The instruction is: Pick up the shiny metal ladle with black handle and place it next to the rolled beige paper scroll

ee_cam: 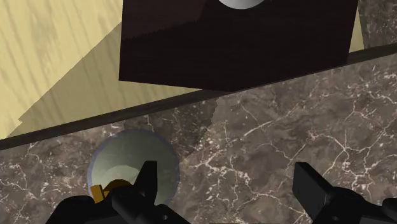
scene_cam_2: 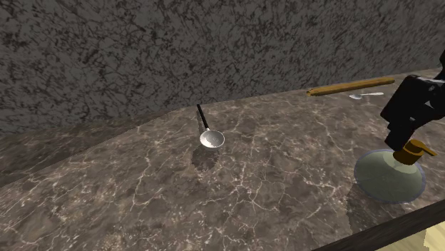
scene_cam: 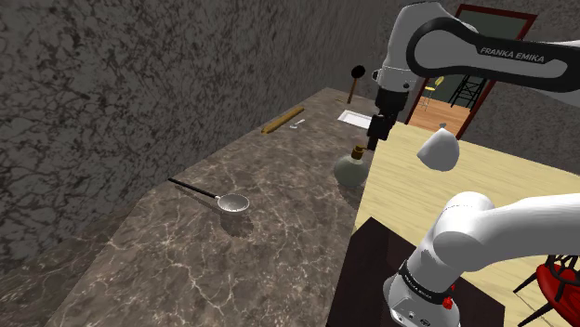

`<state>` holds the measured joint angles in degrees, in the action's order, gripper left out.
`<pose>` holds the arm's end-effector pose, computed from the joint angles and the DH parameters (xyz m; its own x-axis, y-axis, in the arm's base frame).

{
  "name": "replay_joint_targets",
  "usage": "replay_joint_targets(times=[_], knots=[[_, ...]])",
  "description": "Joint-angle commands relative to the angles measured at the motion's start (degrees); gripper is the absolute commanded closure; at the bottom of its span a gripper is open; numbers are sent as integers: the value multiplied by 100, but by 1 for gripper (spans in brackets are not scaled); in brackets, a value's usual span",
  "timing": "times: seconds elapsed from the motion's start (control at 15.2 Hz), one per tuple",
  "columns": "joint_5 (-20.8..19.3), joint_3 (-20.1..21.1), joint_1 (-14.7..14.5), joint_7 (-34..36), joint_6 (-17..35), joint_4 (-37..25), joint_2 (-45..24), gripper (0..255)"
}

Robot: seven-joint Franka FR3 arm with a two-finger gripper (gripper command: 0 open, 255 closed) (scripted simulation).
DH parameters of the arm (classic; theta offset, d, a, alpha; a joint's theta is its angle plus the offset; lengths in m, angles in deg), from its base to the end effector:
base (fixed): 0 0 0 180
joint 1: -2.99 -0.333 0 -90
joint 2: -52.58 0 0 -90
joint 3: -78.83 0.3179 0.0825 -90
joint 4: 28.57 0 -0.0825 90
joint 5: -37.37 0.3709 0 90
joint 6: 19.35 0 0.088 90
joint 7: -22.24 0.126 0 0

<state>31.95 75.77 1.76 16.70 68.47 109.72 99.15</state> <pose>0.2781 -0.0249 0.5508 0.9940 0.0803 -0.0737 0.0840 -0.9953 0.0489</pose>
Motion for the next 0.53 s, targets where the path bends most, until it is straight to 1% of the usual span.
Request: replay_joint_targets(times=[0.0, 0.46], knots=[[0, 0, 0, 0, 0, 0, 0, 0], [433, 338, -331, 331, 1142, 73, -928, 0]])
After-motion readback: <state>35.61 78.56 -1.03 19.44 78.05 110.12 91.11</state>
